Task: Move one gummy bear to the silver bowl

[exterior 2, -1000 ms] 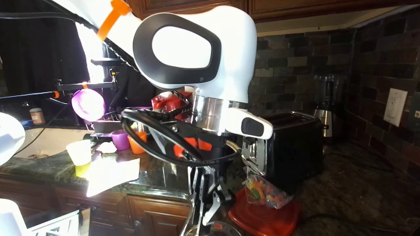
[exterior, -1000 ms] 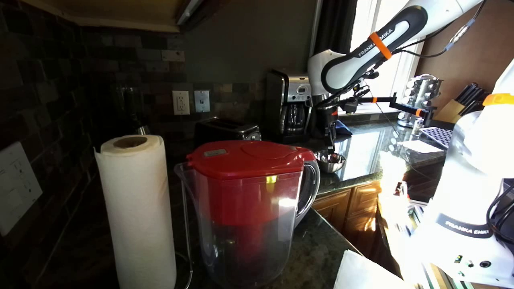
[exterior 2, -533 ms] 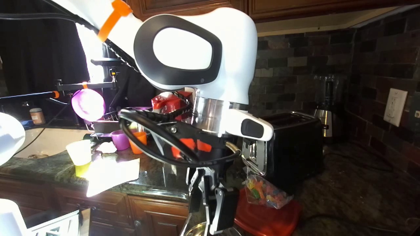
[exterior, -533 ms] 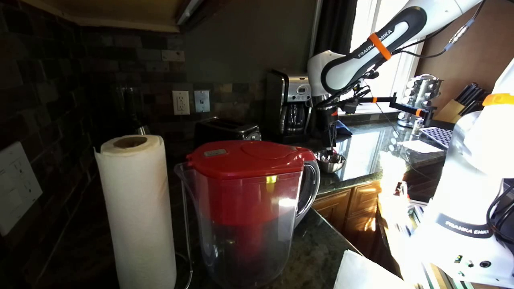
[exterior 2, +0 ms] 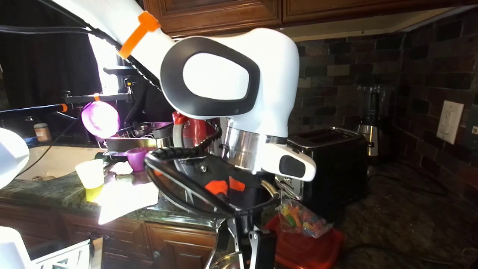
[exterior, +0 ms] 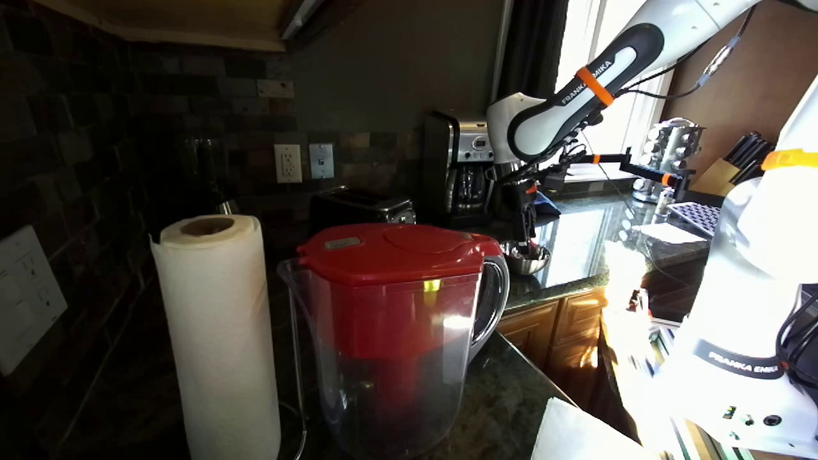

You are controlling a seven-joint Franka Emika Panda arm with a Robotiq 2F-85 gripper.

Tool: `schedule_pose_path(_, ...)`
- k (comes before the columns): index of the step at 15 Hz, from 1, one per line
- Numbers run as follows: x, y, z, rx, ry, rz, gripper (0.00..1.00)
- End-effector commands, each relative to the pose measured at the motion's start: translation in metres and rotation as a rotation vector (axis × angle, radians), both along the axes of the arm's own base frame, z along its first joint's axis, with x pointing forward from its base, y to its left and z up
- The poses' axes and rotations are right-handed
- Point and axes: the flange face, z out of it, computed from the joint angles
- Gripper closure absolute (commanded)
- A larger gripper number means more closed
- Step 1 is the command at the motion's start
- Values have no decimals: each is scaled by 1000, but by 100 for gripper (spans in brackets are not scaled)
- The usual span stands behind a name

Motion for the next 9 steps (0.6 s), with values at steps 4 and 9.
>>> schedule_pose_path(4,5,-8,-22,-31,-55,-5,0)
schedule_pose_path(9,4,-6,-21,-48,-52,-16,0)
